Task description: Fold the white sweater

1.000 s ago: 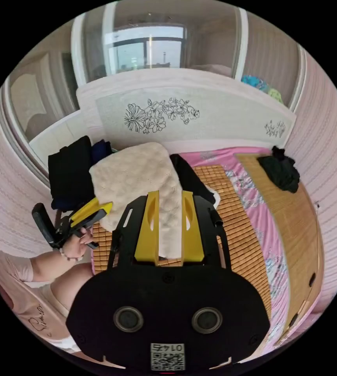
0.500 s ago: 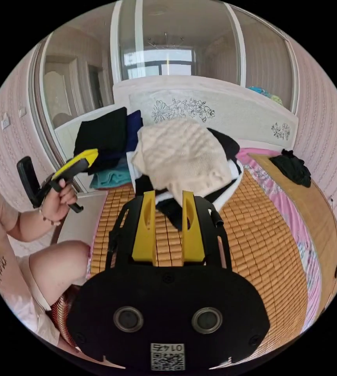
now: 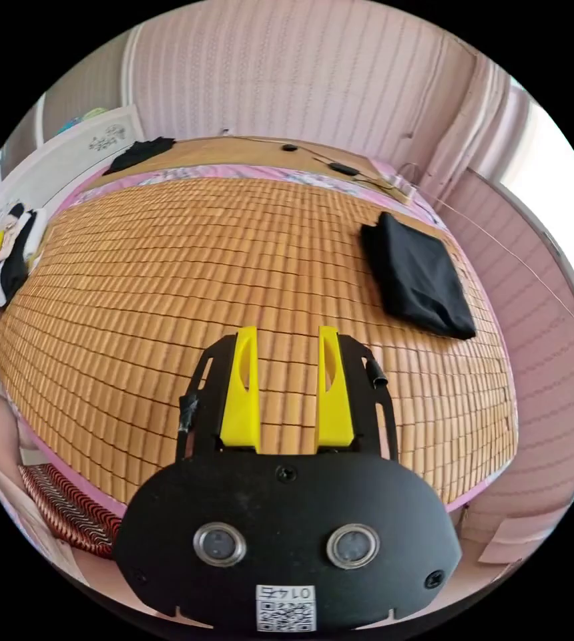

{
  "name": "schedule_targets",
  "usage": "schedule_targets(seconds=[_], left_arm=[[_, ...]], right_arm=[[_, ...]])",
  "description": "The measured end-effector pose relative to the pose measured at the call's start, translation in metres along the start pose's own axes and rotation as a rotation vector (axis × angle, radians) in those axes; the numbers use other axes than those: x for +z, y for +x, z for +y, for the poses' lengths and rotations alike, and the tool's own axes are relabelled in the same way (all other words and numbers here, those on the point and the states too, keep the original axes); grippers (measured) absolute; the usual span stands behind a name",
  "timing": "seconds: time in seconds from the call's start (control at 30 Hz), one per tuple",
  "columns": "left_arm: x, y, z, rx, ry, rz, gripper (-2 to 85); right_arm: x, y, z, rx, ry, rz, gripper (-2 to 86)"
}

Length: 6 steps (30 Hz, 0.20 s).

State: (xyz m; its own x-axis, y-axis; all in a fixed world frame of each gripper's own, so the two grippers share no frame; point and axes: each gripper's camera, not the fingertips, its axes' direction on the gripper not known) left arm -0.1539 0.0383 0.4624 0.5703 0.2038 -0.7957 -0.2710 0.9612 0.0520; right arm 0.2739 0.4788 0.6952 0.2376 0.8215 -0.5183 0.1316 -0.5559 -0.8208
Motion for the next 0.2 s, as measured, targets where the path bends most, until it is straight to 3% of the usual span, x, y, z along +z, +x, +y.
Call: schedule_targets(seconds=[0.1, 0.2], left_arm=[[0.112, 0.038, -0.047, 0.106, -0.076, 0.085, 9.8], [0.223, 0.059, -0.087, 0.011, -0.155, 0.244, 13.1]], right_arm=[[0.007, 0.072, 0.013, 0.075, 0.031, 0.112, 12.9], [0.018, 0.127, 0.019, 0.239, 0.075, 0.078, 13.7]])
